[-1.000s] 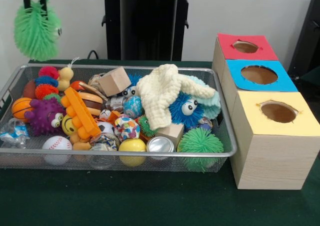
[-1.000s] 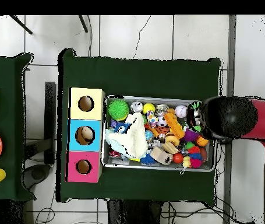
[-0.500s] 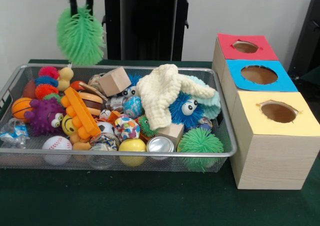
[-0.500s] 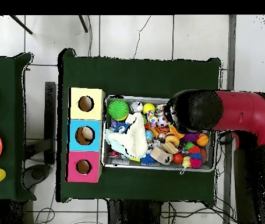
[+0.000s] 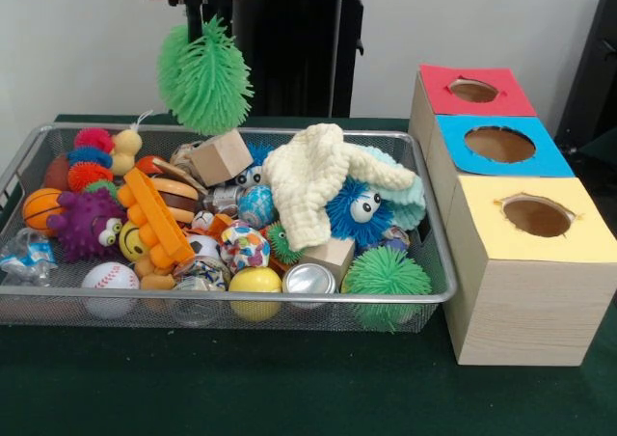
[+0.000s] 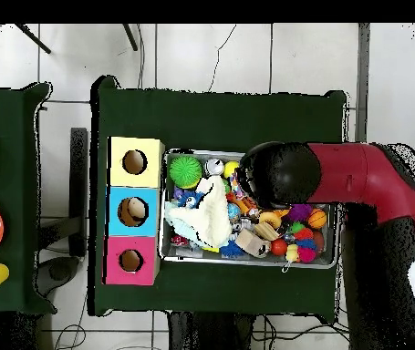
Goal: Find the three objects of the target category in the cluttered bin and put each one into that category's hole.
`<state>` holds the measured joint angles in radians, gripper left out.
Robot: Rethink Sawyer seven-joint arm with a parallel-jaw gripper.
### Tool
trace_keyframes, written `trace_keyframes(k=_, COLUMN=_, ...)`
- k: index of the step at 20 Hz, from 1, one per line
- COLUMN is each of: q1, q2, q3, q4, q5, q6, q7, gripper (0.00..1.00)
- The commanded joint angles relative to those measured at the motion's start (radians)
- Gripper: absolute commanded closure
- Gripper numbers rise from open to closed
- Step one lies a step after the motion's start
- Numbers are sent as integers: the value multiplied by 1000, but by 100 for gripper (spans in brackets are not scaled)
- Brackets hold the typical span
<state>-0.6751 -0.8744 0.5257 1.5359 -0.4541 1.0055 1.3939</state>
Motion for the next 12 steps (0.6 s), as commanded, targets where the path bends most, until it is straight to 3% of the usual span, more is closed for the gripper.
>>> trace_keyframes(k=1, q1=8, q2=-20, q3=-31, q4=109, q5=20, q6=-58, q7=76, gripper=100)
trace_keyframes(k=12, q1=13, q2=-27, q3=-54, q4=123, q5=13, q6=-83, q7=82, gripper=100)
